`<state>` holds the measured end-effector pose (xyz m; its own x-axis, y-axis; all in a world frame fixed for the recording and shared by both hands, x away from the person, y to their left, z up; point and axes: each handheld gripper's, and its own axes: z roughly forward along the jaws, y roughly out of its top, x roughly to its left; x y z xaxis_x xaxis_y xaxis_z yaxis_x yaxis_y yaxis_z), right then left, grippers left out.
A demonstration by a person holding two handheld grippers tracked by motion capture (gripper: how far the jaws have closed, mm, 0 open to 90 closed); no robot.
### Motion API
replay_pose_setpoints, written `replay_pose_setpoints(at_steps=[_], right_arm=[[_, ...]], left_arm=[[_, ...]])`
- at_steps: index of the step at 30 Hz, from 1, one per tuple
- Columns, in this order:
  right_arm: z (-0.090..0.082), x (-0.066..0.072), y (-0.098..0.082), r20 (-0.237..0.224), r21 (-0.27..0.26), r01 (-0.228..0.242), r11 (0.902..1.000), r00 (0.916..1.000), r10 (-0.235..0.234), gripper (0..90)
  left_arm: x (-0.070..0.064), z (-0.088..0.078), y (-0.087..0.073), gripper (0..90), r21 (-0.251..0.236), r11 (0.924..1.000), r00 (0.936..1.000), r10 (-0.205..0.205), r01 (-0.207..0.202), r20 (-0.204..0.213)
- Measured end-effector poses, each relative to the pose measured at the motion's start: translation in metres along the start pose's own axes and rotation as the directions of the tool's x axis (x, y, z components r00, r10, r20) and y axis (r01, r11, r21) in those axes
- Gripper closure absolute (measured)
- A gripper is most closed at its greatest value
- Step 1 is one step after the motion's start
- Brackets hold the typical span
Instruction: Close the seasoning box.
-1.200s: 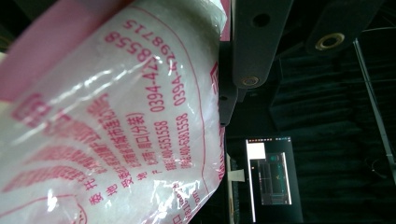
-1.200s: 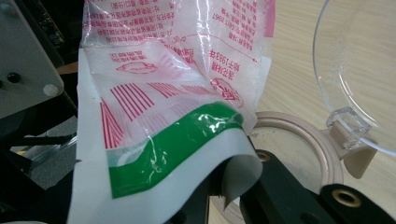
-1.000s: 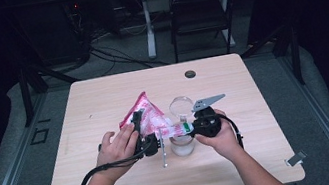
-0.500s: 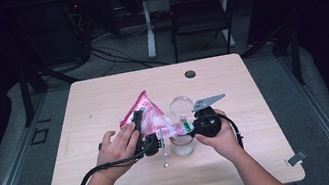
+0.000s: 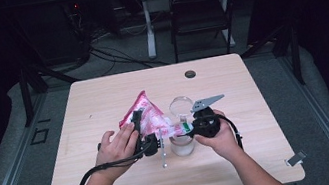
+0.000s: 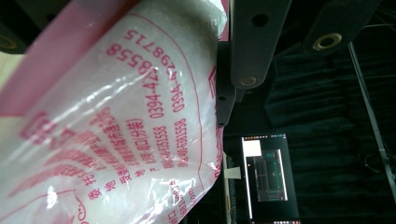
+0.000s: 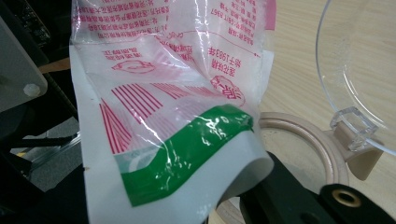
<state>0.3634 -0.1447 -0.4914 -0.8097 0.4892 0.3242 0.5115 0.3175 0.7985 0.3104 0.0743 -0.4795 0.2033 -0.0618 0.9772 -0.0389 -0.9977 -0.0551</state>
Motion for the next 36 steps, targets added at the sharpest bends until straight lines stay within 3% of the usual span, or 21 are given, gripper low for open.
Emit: replay_pose_setpoints(at_steps=[12,20,27,30,31,33,36], right_arm=[[0.0009,0.0002,-0.0004,-0.007,0.001,-0.002,1.0,1.0,0.002,90.0],[0.0,-0.001,-0.0007,-0.016,0.007,-0.004,1.0,0.9999,0.004,90.0],[-0.0011,-0.0016,-0.0009,-0.013,0.005,-0.004,1.0,0.9999,0.004,90.0],[-0.0019,-0.0015,-0.0008,-0.014,-0.004,-0.007,1.0,0.9999,0.007,90.0],[-0.0023,-0.0016,-0.0007,-0.014,-0.001,-0.007,1.0,0.9999,0.007,90.0],[-0.0028,-0.0016,-0.0008,-0.012,-0.003,-0.009,1.0,0.9999,0.009,90.0],[-0.0036,-0.0021,-0.0008,-0.01,0.0,-0.008,1.0,0.9999,0.008,90.0]], left_arm=[[0.0005,-0.0013,-0.0005,66.9,-0.017,0.9998,0.9999,0.002,-0.002,-0.017],[0.0022,-0.0035,0.0018,67.0,-0.031,0.9993,0.9986,0.019,-0.02,-0.05],[0.0017,-0.0033,0.0025,67.0,-0.032,0.9994,0.9991,0.011,-0.013,-0.041],[0.0032,-0.0036,0.0032,67.0,-0.036,0.9992,0.9986,0.018,-0.019,-0.05],[0.0029,-0.0022,0.003,67.0,-0.055,0.9982,0.9971,0.019,-0.023,-0.074],[0.0037,-0.0035,0.004,67.1,-0.034,0.9992,0.9987,0.021,-0.022,-0.047],[0.0033,-0.0035,0.005,67.1,-0.039,0.9988,0.9983,0.028,-0.03,-0.051]])
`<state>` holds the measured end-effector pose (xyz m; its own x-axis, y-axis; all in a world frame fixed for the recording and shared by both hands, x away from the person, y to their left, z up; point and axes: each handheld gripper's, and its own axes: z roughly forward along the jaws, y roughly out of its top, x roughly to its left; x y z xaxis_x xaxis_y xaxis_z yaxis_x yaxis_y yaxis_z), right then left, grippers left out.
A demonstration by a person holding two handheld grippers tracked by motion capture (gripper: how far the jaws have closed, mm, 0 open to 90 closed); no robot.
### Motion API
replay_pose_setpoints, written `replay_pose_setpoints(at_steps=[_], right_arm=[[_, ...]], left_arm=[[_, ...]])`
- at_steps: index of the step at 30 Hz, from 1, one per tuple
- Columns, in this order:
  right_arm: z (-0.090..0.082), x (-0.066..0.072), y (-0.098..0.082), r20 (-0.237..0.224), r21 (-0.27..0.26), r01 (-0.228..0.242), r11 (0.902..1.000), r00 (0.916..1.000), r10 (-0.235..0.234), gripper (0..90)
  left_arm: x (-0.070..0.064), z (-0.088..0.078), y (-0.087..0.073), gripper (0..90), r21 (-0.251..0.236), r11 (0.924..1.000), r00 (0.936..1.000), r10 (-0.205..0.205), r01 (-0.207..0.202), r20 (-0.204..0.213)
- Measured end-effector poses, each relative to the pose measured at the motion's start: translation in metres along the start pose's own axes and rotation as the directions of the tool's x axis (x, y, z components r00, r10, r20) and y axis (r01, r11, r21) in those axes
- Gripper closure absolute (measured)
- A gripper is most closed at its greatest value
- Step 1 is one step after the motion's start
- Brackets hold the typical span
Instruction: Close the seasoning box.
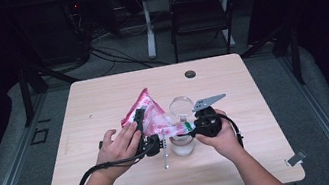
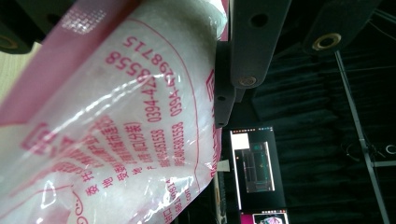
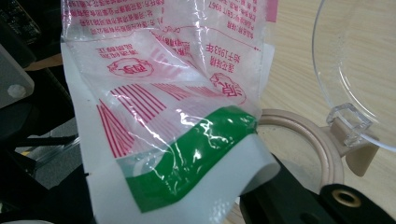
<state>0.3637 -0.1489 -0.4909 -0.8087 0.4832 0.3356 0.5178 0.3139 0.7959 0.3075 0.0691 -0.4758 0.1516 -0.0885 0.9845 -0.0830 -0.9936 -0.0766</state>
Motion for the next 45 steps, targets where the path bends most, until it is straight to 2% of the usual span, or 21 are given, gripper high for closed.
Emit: replay_pose_setpoints(at_steps=[7,10,11,12,16,28,29,30,33,43,45], right_arm=[[0.004,-0.0007,-0.0013,0.005,0.009,0.002,1.0,1.0,-0.002,90.0],[0.0059,-0.0004,-0.0014,0.005,0.018,0.001,0.9998,1.0,-0.001,90.0],[0.0065,-0.0003,-0.0015,0.007,0.018,-0.002,0.9998,1.0,0.002,90.0],[0.0068,-0.0004,-0.0015,0.007,0.021,-0.001,0.9998,1.0,0.001,90.0],[0.0077,0.0,-0.0015,0.006,0.019,-0.004,0.9998,1.0,0.004,90.0],[0.0047,0.0004,-0.0013,0.002,0.011,-0.003,0.9999,1.0,0.003,90.0],[0.0045,0.0004,-0.0012,0.003,0.011,-0.004,0.9999,1.0,0.004,90.0],[0.0046,0.0008,-0.0013,0.004,0.008,-0.007,0.9999,1.0,0.007,90.0],[0.0041,0.0005,-0.0011,0.0,0.014,-0.001,0.9999,1.0,0.001,90.0],[0.003,0.0007,-0.0009,0.0,0.006,0.0,1.0,1.0,0.0,90.0],[0.0027,0.0008,-0.0008,0.0,0.006,-0.002,1.0,1.0,0.002,90.0]], left_arm=[[-0.0031,0.001,-0.0025,67.3,0.008,1.0,0.9997,-0.002,0.002,0.024],[-0.0034,-0.0001,-0.0027,67.5,0.004,1.0,0.9999,-0.003,0.003,0.011],[-0.0042,-0.0009,-0.0028,67.7,0.009,0.9999,0.9997,-0.012,0.011,0.021],[-0.0029,-0.0016,-0.0023,67.9,0.006,1.0,1.0,0.007,-0.007,0.007],[-0.0036,-0.0027,-0.0025,68.2,-0.004,1.0,1.0,-0.001,0.001,-0.008],[0.0,-0.0045,0.0002,68.4,-0.009,0.9999,0.9998,0.014,-0.014,-0.017],[-0.0006,-0.0046,0.0002,68.4,-0.006,1.0,0.9999,0.006,-0.006,-0.009],[0.0001,-0.0048,0.0006,68.4,-0.005,0.9999,0.9999,0.014,-0.014,-0.008],[0.002,-0.0054,0.0014,68.4,-0.011,0.9996,0.9993,0.027,-0.027,-0.024],[0.0035,-0.0066,0.0026,68.5,-0.009,0.9996,0.9994,0.027,-0.027,-0.023],[0.0036,-0.0069,0.003,68.5,-0.016,0.9994,0.9988,0.031,-0.031,-0.037]])
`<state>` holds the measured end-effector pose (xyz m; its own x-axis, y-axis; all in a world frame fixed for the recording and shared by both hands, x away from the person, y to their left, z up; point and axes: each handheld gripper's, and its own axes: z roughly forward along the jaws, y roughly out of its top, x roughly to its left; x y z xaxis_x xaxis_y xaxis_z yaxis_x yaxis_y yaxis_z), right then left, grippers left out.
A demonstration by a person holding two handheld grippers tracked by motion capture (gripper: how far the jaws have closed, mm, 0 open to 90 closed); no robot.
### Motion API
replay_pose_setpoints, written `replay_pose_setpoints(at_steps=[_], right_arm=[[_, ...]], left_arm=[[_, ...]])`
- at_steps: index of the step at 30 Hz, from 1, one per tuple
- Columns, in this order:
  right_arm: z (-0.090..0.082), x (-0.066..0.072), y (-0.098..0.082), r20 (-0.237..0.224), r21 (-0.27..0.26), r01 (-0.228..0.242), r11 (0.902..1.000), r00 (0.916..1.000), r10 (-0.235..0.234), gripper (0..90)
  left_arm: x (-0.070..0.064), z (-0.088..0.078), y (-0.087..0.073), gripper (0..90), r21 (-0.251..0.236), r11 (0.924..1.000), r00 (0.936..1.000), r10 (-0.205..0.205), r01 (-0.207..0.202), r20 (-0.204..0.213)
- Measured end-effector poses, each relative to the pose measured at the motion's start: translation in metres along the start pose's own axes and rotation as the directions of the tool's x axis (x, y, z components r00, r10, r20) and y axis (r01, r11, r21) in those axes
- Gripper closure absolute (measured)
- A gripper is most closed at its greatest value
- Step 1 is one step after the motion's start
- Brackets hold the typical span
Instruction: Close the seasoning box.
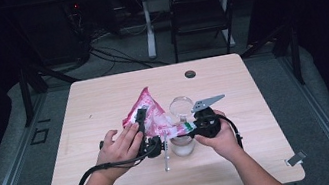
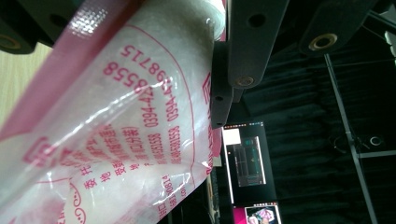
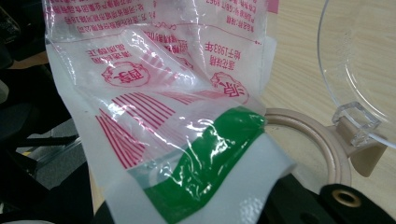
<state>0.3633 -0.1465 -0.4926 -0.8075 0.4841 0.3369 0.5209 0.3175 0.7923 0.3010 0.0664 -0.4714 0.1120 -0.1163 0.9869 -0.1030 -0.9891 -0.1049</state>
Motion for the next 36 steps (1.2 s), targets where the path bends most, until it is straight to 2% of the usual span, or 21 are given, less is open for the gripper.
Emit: replay_pose_setpoints(at_steps=[4,18,24,25,30,31,34,35,36], right_arm=[[0.0,0.0,0.0,-0.001,-0.001,-0.001,1.0,1.0,0.001,90.0],[-0.002,-0.001,0.0,0.003,-0.003,-0.001,1.0,1.0,0.001,90.0],[-0.003,-0.001,0.0,0.005,-0.002,-0.001,1.0,1.0,0.001,90.0],[-0.003,-0.001,-0.001,0.007,-0.006,-0.002,1.0,1.0,0.002,90.0],[-0.007,-0.001,-0.004,0.019,-0.008,-0.007,0.9999,0.9998,0.007,90.0],[-0.008,-0.001,-0.005,0.022,-0.011,-0.008,0.9999,0.9997,0.008,90.0],[-0.011,-0.001,-0.007,0.032,-0.013,-0.014,0.9998,0.9994,0.015,90.0],[-0.012,-0.001,-0.008,0.035,-0.015,-0.019,0.9997,0.9992,0.019,90.0],[-0.013,-0.001,-0.009,0.036,-0.014,-0.019,0.9997,0.9992,0.019,90.0]], left_arm=[[0.0,0.0,0.0,68.5,0.0,1.0,1.0,-0.009,0.009,0.001],[0.002,0.0,0.003,68.5,-0.005,1.0,1.0,0.005,-0.005,-0.002],[0.003,0.001,0.003,68.5,-0.014,0.9999,1.0,-0.002,0.002,0.003],[0.003,0.001,0.003,68.5,-0.014,0.9999,1.0,0.009,-0.009,0.001],[0.003,0.002,0.008,68.5,-0.032,0.9995,1.0,0.007,-0.007,0.001],[0.003,0.002,0.008,68.5,-0.03,0.9995,0.9999,0.01,-0.01,0.011],[0.003,0.003,0.012,68.5,-0.044,0.9988,0.9998,0.02,-0.02,0.0],[0.002,0.003,0.012,68.5,-0.05,0.9987,0.9999,0.012,-0.012,-0.002],[0.003,0.003,0.013,68.5,-0.052,0.9982,0.9996,0.028,-0.028,-0.002]])
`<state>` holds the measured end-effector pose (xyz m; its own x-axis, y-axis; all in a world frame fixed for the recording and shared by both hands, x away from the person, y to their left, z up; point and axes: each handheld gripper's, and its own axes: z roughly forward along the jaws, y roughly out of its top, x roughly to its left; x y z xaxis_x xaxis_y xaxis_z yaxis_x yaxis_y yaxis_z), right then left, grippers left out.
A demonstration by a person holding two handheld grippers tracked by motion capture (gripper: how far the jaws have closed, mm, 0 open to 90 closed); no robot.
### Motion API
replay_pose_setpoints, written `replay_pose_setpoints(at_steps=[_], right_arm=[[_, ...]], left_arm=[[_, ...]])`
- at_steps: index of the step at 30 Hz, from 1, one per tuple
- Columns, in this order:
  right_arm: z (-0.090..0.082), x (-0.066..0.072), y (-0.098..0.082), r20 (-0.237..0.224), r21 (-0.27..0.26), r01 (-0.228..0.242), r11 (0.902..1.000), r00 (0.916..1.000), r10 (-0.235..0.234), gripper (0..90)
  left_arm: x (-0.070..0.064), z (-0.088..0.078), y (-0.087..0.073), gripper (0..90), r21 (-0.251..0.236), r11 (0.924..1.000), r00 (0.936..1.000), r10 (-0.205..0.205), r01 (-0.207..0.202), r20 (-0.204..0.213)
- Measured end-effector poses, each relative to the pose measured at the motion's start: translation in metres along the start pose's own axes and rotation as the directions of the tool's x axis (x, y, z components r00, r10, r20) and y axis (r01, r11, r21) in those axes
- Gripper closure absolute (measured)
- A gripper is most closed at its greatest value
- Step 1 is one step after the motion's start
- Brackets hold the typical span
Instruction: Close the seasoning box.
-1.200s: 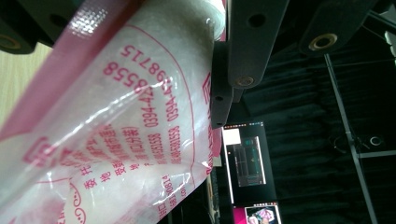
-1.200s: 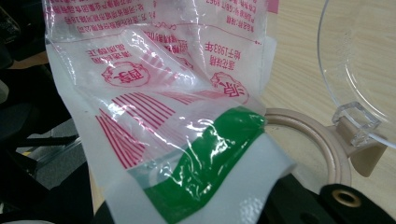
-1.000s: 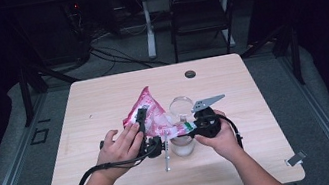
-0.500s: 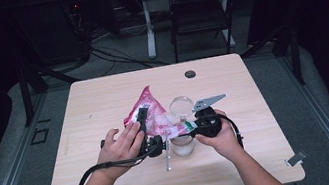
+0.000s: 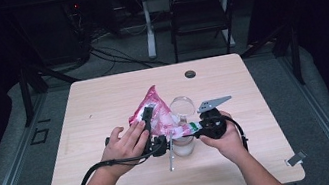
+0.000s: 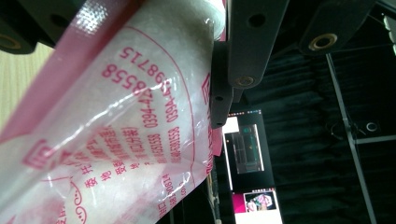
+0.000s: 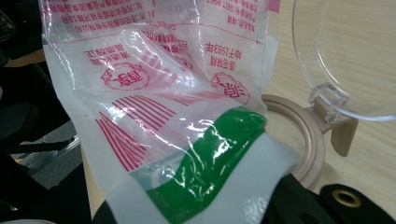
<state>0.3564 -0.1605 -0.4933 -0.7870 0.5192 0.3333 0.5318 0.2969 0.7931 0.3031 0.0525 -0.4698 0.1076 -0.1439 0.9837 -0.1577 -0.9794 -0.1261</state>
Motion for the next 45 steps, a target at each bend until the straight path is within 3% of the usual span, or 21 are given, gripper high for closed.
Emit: replay_pose_setpoints(at_steps=[29,45], right_arm=[[0.0035,0.002,-0.0012,-0.008,0.006,-0.002,1.0,1.0,0.002,90.0],[0.0049,0.0026,-0.0007,-0.01,0.009,-0.004,1.0,0.9999,0.004,90.0]], left_arm=[[0.0007,-0.0032,-0.0008,68.4,-0.004,0.9994,0.9994,0.036,-0.036,0.001],[0.0034,-0.0042,0.0006,68.3,-0.006,0.9971,0.9971,0.076,-0.076,-0.011]])
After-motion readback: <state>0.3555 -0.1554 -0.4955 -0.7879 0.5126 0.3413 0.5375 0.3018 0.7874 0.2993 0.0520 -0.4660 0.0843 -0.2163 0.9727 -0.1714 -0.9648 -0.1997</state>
